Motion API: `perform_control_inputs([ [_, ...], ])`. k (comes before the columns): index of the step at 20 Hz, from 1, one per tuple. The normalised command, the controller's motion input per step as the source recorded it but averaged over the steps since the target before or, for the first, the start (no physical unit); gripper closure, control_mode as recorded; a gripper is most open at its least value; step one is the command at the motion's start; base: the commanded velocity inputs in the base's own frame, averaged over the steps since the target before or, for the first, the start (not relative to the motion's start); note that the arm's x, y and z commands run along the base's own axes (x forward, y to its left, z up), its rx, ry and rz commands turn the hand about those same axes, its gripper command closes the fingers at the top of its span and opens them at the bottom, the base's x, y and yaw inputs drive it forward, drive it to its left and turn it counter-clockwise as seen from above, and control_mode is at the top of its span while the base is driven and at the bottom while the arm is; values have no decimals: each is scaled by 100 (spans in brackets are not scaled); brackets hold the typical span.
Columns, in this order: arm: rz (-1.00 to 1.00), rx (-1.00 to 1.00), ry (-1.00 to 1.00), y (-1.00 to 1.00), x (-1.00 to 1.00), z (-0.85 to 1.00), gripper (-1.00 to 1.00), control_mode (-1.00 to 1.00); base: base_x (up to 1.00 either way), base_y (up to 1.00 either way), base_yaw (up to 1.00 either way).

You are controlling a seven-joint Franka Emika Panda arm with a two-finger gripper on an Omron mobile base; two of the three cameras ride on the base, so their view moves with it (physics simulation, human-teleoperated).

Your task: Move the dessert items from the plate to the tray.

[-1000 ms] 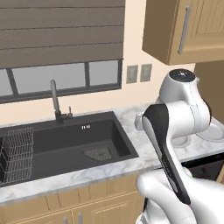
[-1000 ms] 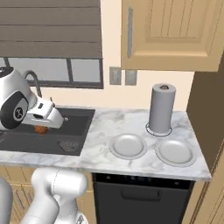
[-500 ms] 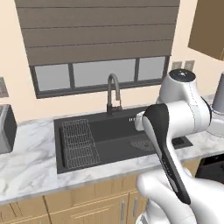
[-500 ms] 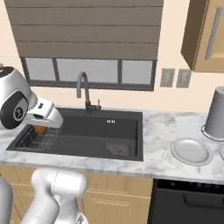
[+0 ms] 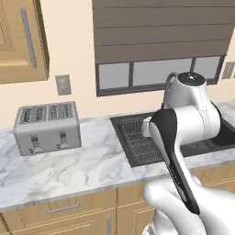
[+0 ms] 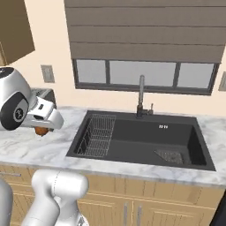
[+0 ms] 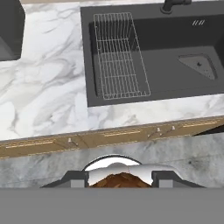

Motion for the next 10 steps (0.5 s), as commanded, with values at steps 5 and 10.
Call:
perform_control_inputs([
  [5, 0, 0, 0, 0, 0, 0, 100, 100, 0, 100, 7],
  [10, 0, 0, 0, 0, 0, 0, 100, 100, 0, 100, 6],
])
